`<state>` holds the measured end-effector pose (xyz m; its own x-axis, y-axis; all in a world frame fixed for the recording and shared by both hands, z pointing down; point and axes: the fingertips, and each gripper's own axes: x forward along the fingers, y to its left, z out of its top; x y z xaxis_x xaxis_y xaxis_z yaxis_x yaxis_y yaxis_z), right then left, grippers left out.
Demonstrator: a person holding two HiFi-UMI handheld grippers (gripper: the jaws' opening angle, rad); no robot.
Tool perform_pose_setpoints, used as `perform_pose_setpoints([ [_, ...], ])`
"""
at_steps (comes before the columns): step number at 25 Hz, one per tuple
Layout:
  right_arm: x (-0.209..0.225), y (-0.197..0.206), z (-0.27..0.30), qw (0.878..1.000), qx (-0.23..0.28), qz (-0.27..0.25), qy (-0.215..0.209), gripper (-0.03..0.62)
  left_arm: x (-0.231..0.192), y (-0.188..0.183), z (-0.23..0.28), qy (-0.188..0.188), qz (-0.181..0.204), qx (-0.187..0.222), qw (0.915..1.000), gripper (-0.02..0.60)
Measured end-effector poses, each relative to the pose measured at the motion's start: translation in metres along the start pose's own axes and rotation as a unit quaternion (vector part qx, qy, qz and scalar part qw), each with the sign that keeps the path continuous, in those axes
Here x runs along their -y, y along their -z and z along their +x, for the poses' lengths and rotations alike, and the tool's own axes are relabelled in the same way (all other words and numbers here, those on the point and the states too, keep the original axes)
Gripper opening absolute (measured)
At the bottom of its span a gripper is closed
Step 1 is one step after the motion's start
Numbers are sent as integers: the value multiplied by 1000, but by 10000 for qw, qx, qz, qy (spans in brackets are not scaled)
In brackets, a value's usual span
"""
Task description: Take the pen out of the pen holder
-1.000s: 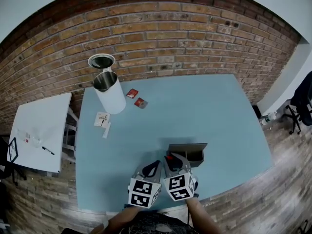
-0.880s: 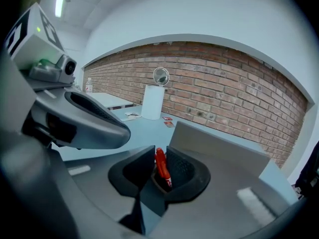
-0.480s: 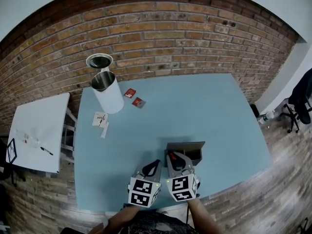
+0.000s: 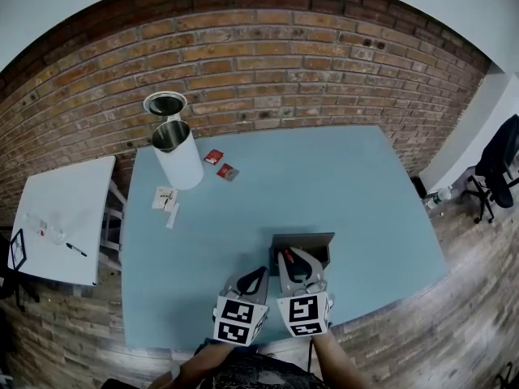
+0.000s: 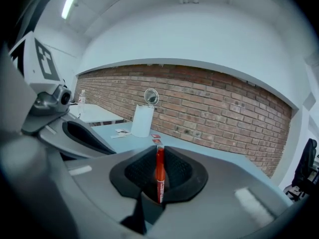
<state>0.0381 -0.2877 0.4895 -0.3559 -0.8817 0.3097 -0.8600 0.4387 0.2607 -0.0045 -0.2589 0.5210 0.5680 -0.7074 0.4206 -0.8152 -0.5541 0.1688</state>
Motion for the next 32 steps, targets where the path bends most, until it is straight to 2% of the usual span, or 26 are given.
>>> perform_pose_setpoints([
  [8,3,-30,-16,9989,436,-179,1,48,12,-6,-7,-15,38,113,9999,2],
  [16,2,-45,-35,9975,689,-139,-14,48,23,-9,-17,-44,51,227,9997,2],
  [32,-10,-20,-81,9986,511,-40,-132,48,55,-8,-42,-164,12,450,9989,0],
])
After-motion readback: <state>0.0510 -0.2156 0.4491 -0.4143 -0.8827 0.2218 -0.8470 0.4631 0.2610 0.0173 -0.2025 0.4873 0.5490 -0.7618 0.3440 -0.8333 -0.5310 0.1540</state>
